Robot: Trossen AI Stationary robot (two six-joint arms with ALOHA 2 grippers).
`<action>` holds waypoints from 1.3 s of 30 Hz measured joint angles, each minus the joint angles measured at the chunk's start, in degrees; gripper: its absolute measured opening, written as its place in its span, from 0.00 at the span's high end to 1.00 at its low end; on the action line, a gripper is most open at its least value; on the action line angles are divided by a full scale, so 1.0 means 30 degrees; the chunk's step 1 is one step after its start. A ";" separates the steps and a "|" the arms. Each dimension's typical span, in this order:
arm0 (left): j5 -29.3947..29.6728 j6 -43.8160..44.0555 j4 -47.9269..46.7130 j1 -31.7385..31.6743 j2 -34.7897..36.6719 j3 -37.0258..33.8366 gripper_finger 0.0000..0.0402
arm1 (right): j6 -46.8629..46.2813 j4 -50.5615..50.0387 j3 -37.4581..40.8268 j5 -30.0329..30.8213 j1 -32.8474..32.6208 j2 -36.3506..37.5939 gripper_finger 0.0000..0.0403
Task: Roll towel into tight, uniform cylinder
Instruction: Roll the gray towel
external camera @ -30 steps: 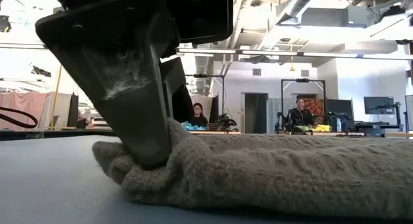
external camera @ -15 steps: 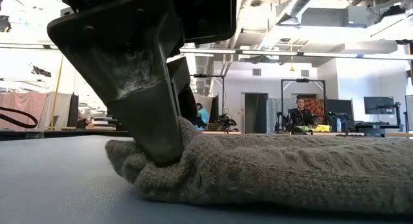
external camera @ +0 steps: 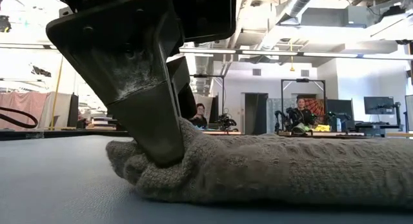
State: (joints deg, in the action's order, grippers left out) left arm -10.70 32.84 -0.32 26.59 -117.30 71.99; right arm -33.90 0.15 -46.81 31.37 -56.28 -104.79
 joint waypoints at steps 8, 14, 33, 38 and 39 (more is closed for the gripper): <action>0.0157 -0.0163 0.0308 -0.0036 0.0008 0.0036 1.00 | -0.1977 -0.2399 0.0153 -0.1601 -0.0128 0.2913 0.95; -0.0086 0.0073 0.0513 -0.0015 0.0016 0.0036 1.00 | -0.4692 -0.2765 0.0303 -0.3357 0.0655 0.4386 0.94; -0.0930 0.5885 -0.1976 0.0127 0.0038 0.0036 0.94 | -1.2927 0.2175 0.4182 -0.7386 0.3671 0.4983 0.95; -0.1378 0.5573 -0.2969 0.0110 0.0084 0.0043 0.85 | -1.2949 0.2075 0.4197 -0.9024 0.4797 0.4991 0.95; -0.1595 0.5332 -0.3331 0.0095 0.0102 0.0124 0.84 | -1.2927 0.2054 0.4197 -0.9241 0.4977 0.4991 0.95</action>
State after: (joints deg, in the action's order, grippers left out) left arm -15.48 48.84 -10.32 26.87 -116.99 72.36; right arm -72.69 6.31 -34.22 3.64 -41.35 -89.82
